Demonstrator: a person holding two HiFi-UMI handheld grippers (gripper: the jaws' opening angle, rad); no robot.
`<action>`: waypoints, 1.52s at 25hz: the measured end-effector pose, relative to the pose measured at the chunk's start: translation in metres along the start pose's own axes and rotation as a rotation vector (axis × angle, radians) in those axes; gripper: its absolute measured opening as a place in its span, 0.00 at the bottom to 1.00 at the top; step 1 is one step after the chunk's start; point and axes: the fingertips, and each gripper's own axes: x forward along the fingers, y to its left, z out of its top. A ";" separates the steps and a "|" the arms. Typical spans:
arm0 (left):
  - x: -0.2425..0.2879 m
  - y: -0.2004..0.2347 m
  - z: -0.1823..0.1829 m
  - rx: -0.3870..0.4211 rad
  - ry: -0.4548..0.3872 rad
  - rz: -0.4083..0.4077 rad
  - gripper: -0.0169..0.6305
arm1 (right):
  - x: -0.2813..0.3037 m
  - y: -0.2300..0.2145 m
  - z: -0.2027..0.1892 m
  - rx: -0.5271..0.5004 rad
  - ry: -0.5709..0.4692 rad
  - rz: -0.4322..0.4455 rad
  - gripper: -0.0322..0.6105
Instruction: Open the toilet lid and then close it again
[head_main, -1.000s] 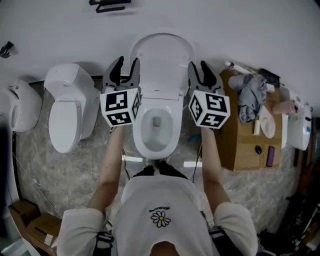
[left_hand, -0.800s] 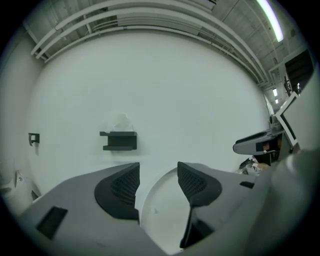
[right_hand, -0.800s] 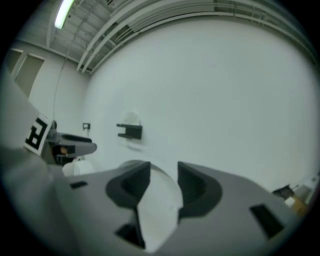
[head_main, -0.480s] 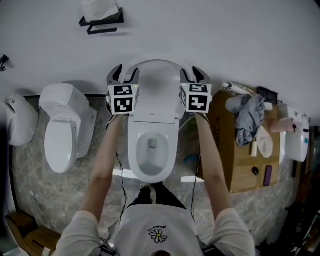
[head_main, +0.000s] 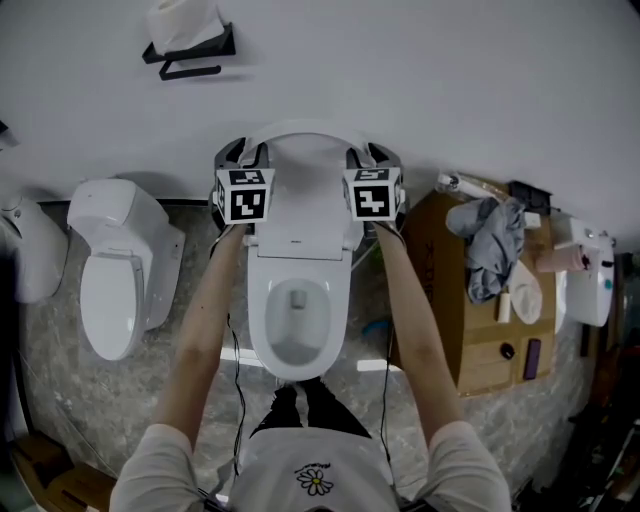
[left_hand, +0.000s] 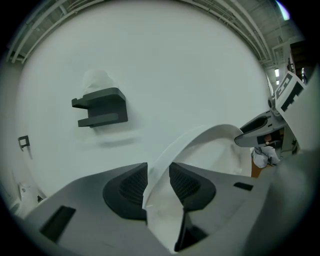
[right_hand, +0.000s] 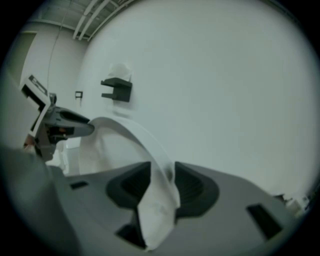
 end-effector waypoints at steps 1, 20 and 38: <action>0.002 0.000 0.000 -0.001 0.004 0.001 0.25 | 0.001 -0.001 -0.001 0.000 0.003 -0.007 0.30; -0.047 -0.011 -0.014 -0.001 -0.038 -0.005 0.19 | -0.047 0.008 -0.020 -0.042 -0.065 -0.048 0.20; -0.179 -0.046 -0.070 0.067 -0.141 -0.026 0.21 | -0.166 0.058 -0.091 -0.135 -0.114 -0.056 0.21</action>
